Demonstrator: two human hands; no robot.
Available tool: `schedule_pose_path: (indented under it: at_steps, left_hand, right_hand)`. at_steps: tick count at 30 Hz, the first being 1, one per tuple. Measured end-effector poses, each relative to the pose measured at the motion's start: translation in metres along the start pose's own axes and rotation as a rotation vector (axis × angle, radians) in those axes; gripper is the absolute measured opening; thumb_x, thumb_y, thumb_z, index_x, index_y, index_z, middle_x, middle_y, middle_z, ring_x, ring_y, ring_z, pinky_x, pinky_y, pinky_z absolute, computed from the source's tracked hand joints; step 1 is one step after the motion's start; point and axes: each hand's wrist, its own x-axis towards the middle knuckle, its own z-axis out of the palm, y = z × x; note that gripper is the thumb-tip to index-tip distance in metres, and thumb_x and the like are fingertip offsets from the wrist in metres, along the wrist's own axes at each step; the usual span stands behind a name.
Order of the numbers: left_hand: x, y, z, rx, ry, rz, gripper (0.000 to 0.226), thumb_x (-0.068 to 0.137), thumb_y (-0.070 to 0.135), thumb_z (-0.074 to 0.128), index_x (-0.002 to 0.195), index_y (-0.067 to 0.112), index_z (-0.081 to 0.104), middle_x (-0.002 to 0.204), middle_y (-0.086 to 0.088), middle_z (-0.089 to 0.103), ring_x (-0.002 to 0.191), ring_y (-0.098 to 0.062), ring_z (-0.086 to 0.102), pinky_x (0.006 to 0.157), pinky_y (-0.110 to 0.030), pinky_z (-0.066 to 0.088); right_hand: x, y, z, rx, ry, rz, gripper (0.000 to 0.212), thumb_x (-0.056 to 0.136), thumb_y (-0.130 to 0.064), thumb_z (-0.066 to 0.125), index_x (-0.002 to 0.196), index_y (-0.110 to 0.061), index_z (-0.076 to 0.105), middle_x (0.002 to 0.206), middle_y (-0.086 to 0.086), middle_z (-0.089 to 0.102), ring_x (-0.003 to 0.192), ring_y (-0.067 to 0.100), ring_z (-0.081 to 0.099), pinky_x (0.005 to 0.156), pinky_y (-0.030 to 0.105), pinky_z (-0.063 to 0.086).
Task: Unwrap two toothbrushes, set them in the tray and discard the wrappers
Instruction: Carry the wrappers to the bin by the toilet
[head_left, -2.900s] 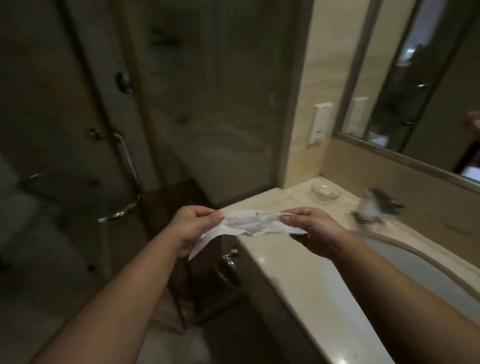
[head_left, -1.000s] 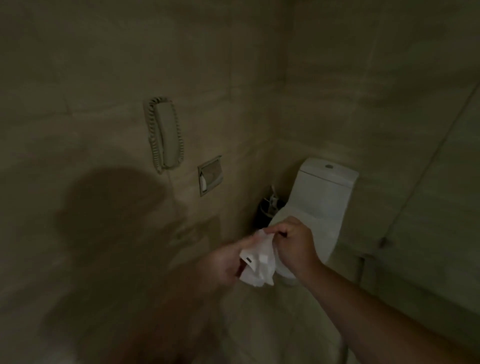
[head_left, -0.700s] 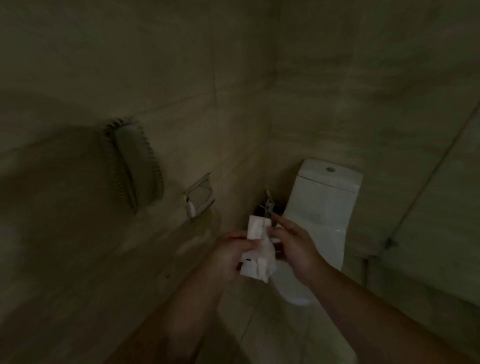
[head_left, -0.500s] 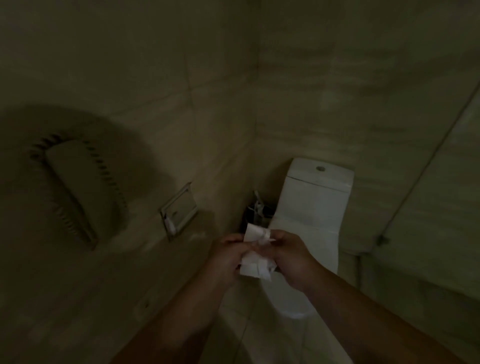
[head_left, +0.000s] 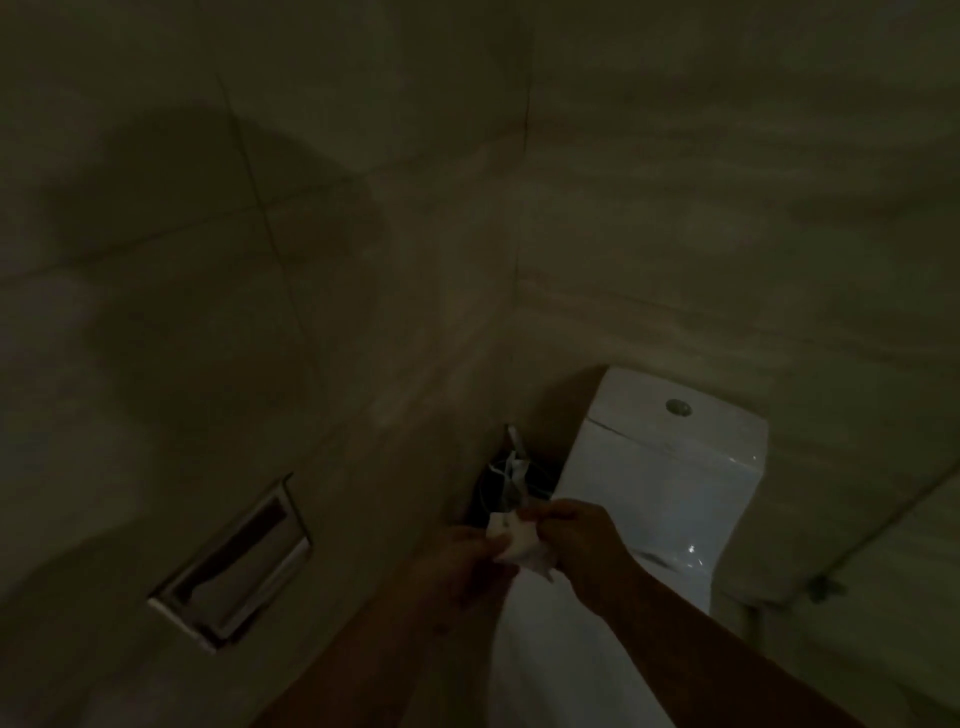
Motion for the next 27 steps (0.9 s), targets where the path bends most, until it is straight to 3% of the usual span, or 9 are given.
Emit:
schedule_pose_path:
  at_steps: [4,7,9,12,14,17,20,24,27]
  left_hand:
    - [0.044,0.045,0.011,-0.006,0.104,0.089,0.03,0.089,0.003,0.055,0.116,-0.011,0.055,0.073,-0.011,0.061,0.063,-0.021,0.058,0.045,-0.022,0.053]
    - [0.081,0.073,0.011,-0.03,0.143,0.15,0.031,0.084,0.002,0.061,0.114,-0.009,0.058,0.087,-0.015,0.066,0.075,-0.025,0.065,0.055,-0.027,0.055]
    - [0.109,0.089,0.011,-0.035,0.167,0.181,0.031,0.083,0.001,0.063,0.112,-0.008,0.06,0.103,-0.023,0.067,0.088,-0.033,0.065,0.068,-0.034,0.055]
    - [0.154,0.102,0.011,-0.07,0.165,0.175,0.031,0.081,0.0,0.064,0.111,-0.007,0.062,0.111,-0.028,0.065,0.097,-0.039,0.065,0.081,-0.043,0.054]
    - [0.189,0.097,0.009,-0.077,0.141,0.132,0.033,0.081,0.0,0.063,0.114,-0.006,0.061,0.113,-0.028,0.064,0.1,-0.042,0.063,0.087,-0.048,0.052]
    - [0.246,0.072,0.007,-0.058,0.098,0.062,0.03,0.082,0.001,0.063,0.112,-0.002,0.062,0.105,-0.023,0.067,0.09,-0.038,0.065,0.073,-0.042,0.056]
    - [0.314,0.028,0.007,-0.039,0.087,-0.017,0.027,0.084,0.004,0.063,0.111,0.003,0.063,0.083,-0.009,0.066,0.073,-0.024,0.063,0.053,-0.029,0.05]
    - [0.397,-0.042,0.004,-0.123,0.06,-0.165,0.03,0.089,0.012,0.057,0.118,0.004,0.059,0.097,-0.013,0.066,0.089,-0.028,0.063,0.074,-0.037,0.051]
    - [0.462,-0.09,-0.002,-0.191,0.085,-0.147,0.03,0.086,0.016,0.062,0.114,0.005,0.061,0.086,-0.008,0.066,0.079,-0.024,0.062,0.066,-0.034,0.05]
  right_hand:
    - [0.048,-0.027,-0.005,0.347,-0.153,0.116,0.03,0.089,0.0,0.051,0.118,-0.001,0.06,0.113,0.022,0.061,0.099,0.039,0.059,0.078,0.042,0.052]
    - [0.084,-0.041,0.002,0.327,-0.134,0.023,0.052,0.085,0.007,0.055,0.134,-0.003,0.043,0.128,0.018,0.051,0.115,0.041,0.053,0.093,0.052,0.047]
    - [0.109,-0.052,0.009,0.27,0.001,-0.005,0.053,0.081,0.008,0.06,0.131,-0.002,0.045,0.123,0.016,0.054,0.105,0.037,0.057,0.09,0.051,0.05]
    - [0.148,-0.054,0.015,0.324,0.109,0.016,0.035,0.079,0.005,0.065,0.113,0.002,0.057,0.098,0.016,0.062,0.076,0.026,0.063,0.065,0.037,0.055]
    - [0.175,-0.04,0.018,0.322,0.197,0.041,0.023,0.077,0.003,0.068,0.1,0.001,0.063,0.096,0.018,0.064,0.075,0.028,0.064,0.066,0.04,0.055]
    - [0.215,-0.002,0.025,0.271,0.325,0.06,0.03,0.077,0.001,0.069,0.106,0.005,0.064,0.104,0.026,0.065,0.09,0.04,0.063,0.083,0.053,0.053]
    - [0.263,0.055,0.033,0.253,0.441,0.112,0.03,0.077,0.001,0.069,0.106,0.003,0.063,0.096,0.022,0.064,0.083,0.035,0.063,0.079,0.05,0.055]
    - [0.323,0.139,0.038,0.259,0.547,0.184,0.024,0.072,-0.001,0.073,0.09,-0.006,0.056,0.096,0.021,0.063,0.087,0.038,0.063,0.081,0.054,0.054]
    - [0.37,0.191,0.039,0.203,0.541,0.158,0.028,0.07,-0.002,0.073,0.073,-0.02,0.052,0.089,0.016,0.064,0.085,0.036,0.064,0.08,0.053,0.054]
